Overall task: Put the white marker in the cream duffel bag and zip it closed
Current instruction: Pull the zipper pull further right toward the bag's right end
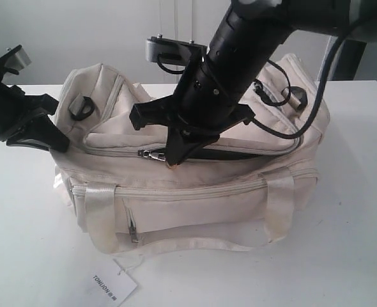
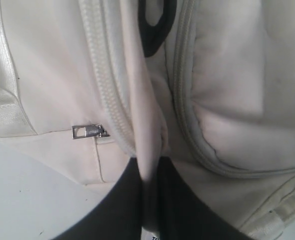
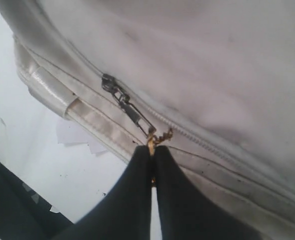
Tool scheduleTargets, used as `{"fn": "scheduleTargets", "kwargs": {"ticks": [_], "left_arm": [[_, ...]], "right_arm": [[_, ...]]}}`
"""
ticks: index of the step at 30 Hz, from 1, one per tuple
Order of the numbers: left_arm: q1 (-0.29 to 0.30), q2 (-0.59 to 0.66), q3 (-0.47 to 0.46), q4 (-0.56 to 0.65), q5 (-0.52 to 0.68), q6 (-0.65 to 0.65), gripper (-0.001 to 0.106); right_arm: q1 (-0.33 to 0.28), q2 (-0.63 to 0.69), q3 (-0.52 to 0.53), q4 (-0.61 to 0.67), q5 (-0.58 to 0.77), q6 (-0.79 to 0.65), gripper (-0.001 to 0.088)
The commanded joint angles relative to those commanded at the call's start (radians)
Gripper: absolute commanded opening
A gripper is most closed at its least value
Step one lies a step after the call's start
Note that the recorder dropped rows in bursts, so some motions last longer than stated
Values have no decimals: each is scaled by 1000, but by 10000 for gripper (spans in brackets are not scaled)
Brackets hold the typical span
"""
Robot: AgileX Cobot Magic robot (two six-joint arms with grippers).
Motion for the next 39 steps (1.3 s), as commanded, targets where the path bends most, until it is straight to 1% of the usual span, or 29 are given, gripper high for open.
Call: {"fn": "scheduleTargets", "kwargs": {"ticks": [5,12,15,19,21,22,29,39], "left_arm": [[0,0,0,2,-5,5,0],[0,0,0,50,-7,5,0],[0,0,0,52,-7,5,0],[0,0,0,54,-7,5,0],[0,0,0,64,-7,5,0],[0,0,0,79,-7,5,0],[0,0,0,84,-8,5,0],[0,0,0,84,-9,5,0]], "right_arm": [[0,-28,6,-7,-1,0,0],[0,-30,18,-9,2,0,0],[0,-30,37,-9,2,-2,0],[-2,-50,97,-9,-26,-3,0],[-13,-68,113,-9,-37,-3,0],[-28,-81,122,-9,-46,-3,0],[-87,-136,124,-7,-50,6,0],[-109,-153,124,-34,-40,6,0]]}}
